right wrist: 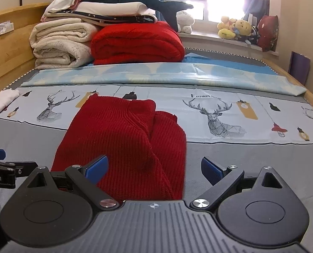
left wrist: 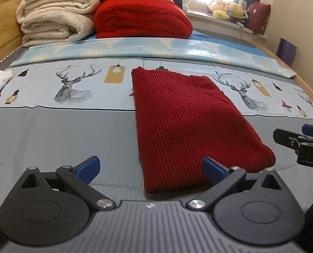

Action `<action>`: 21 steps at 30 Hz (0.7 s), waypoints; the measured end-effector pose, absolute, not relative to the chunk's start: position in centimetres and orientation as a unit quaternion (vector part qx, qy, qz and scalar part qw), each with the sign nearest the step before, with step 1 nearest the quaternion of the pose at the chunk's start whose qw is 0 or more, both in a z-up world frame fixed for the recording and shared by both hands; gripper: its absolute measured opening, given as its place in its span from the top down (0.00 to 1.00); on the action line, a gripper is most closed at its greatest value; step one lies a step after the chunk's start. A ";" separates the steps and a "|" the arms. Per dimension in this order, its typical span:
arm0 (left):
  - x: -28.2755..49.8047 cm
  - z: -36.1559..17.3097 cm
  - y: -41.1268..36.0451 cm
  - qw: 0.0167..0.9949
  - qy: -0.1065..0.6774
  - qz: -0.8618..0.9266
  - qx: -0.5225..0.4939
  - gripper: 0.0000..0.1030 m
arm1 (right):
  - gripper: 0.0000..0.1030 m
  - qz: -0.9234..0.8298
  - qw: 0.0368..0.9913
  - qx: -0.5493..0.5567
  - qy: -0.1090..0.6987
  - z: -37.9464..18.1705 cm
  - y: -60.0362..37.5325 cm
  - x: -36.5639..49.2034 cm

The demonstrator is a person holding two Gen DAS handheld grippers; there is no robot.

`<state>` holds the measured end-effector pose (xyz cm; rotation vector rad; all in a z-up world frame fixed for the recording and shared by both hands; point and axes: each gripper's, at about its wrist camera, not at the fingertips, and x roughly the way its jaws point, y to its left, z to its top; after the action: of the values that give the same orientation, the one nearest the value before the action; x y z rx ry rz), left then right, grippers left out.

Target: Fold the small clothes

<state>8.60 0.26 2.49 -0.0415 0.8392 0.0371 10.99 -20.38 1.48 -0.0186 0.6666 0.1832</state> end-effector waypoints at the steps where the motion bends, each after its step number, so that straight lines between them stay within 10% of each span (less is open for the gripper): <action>1: 8.6 2.4 0.1 0.913 0.407 0.017 -0.016 0.00 | 0.08 0.090 0.940 -0.009 0.328 1.4 -20.3 11.0; 21: 8.9 2.1 -0.4 0.912 0.409 0.011 -0.016 0.00 | 0.08 0.098 0.937 -0.011 0.335 1.1 -20.1 11.1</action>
<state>8.90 -0.39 2.09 -0.0332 0.8437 0.0222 11.13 -20.11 1.08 -0.0224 0.6852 0.1993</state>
